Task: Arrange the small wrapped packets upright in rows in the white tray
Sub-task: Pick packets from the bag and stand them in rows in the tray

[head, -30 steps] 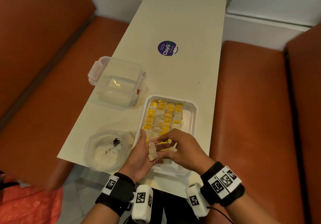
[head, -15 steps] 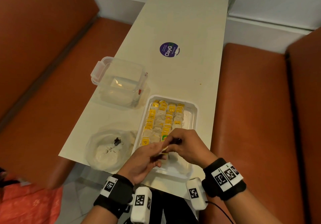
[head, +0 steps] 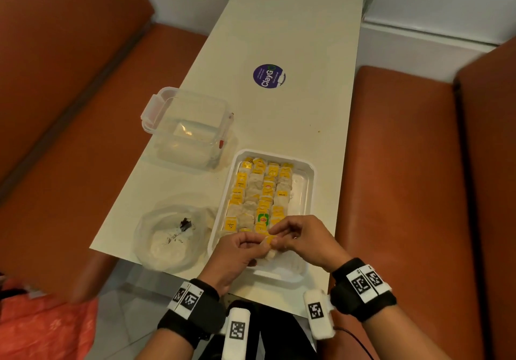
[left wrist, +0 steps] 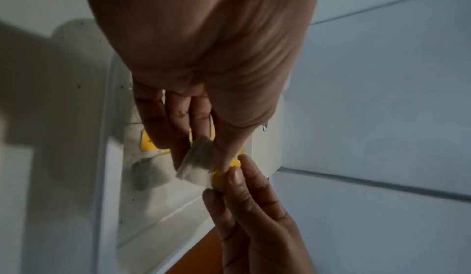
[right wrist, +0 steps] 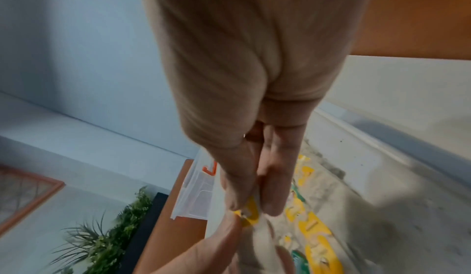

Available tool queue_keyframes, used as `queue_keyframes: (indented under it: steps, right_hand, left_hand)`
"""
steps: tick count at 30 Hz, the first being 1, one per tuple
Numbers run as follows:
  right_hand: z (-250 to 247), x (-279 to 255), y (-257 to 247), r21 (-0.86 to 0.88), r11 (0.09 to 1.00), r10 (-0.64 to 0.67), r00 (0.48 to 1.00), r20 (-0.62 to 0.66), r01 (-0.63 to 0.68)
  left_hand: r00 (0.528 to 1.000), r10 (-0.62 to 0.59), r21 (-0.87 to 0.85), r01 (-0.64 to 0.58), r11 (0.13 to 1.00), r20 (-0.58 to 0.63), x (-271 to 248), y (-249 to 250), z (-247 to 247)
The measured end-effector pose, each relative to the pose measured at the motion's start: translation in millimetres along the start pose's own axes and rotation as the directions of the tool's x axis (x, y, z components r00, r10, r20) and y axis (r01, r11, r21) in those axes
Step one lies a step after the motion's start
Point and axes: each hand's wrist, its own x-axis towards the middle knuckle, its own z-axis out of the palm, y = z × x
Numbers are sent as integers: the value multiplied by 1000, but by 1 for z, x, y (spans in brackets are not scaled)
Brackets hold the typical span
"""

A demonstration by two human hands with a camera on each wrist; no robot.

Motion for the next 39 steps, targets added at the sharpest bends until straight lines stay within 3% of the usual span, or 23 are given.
queue_keyframes:
  steps: [3, 8, 15, 22, 25, 27, 31, 35, 39]
  right_hand:
    - [2, 4, 11, -145, 989, 29, 1000, 3, -28]
    - [13, 10, 25, -415, 910, 45, 992, 116, 7]
    - [24, 23, 29, -513, 857, 58, 979, 197, 53]
    - [27, 34, 29, -626, 778, 16, 994, 104, 53]
    - [28, 36, 32, -651, 756, -12, 997, 78, 60]
    - [30, 38, 35, -659, 750, -21, 998, 62, 57]
    - [30, 39, 38, -651, 758, -33, 999, 25, 41]
    - [24, 35, 34, -529, 849, 36, 996, 80, 11]
    - [13, 31, 33, -489, 872, 105, 980, 166, -10]
  left_hand:
    - [998, -16, 24, 18, 1000, -60, 4, -5, -4]
    - [990, -2, 10, 3, 1000, -141, 5, -1, -13]
    - [946, 62, 12, -61, 998, -317, -1, 6, -46]
    - [817, 150, 71, -133, 989, -556, -15, 13, -94]
    - [757, 204, 205, -94, 974, -621, -12, 6, -118]
    - [750, 277, 427, 8, 904, -601, -6, 0, -131]
    - [832, 347, 761, 131, 636, -433, 6, -11, -144]
    - [892, 250, 851, 226, 473, -376, 16, -17, -144]
    - [888, 258, 870, 249, 424, -380, 22, -20, -142]
